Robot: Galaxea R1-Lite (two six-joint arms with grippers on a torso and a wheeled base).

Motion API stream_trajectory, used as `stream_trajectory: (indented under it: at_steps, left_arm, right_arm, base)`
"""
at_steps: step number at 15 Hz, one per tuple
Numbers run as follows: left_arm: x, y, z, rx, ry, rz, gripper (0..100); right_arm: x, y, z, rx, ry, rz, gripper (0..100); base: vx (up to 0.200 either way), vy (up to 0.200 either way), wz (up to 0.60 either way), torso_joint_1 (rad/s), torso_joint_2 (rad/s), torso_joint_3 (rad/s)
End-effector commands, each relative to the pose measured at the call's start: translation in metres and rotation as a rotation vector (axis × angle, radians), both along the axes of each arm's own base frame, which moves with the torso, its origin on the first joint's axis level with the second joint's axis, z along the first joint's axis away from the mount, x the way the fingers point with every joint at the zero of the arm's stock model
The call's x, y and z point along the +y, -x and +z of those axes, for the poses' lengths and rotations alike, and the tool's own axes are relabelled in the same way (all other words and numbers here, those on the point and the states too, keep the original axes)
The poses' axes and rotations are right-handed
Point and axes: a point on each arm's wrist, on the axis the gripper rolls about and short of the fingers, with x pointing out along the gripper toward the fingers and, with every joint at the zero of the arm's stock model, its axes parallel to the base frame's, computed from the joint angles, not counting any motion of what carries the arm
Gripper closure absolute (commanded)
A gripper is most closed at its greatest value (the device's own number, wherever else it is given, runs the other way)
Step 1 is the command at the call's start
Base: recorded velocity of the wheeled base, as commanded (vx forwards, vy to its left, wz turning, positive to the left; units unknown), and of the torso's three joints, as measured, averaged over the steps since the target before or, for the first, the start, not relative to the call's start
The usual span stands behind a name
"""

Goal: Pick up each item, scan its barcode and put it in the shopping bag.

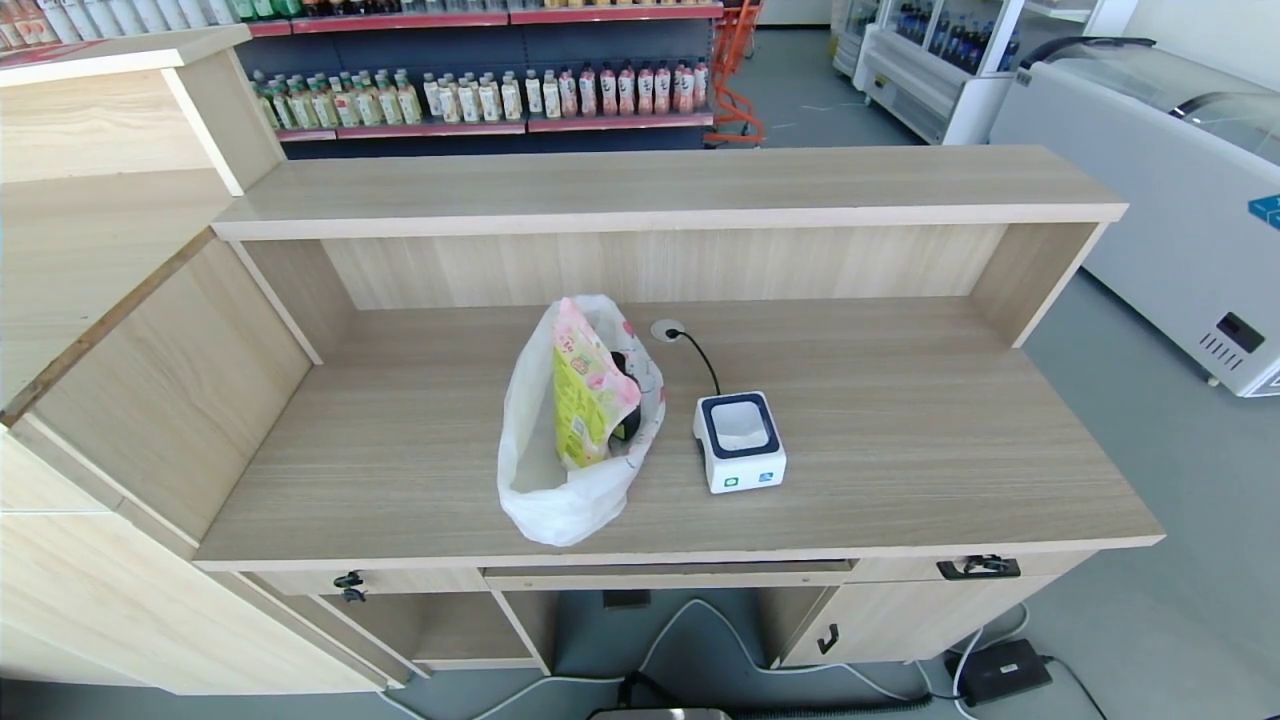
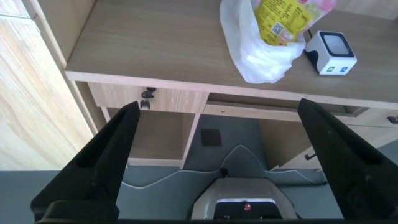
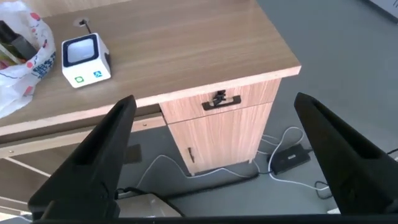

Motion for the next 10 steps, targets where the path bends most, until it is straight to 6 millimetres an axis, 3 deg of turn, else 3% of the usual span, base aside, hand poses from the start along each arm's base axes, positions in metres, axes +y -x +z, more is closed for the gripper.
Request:
stream_trajectory:
  at_steps: [1, 10]
  left_arm:
    - [0.0, 0.0, 0.0, -0.001, 0.0, 0.0, 0]
    - [0.0, 0.0, 0.0, -0.001, 0.0, 0.0, 0]
  right_arm:
    - [0.0001, -0.0002, -0.0006, 0.005, -0.025, 0.001, 0]
    - [0.0, -0.0002, -0.0006, 0.006, -0.022, 0.002, 0]
  base:
    - [0.0, 0.0, 0.0, 0.0, 0.0, 0.0]
    - [0.0, 0.0, 0.0, 0.0, 0.0, 0.0]
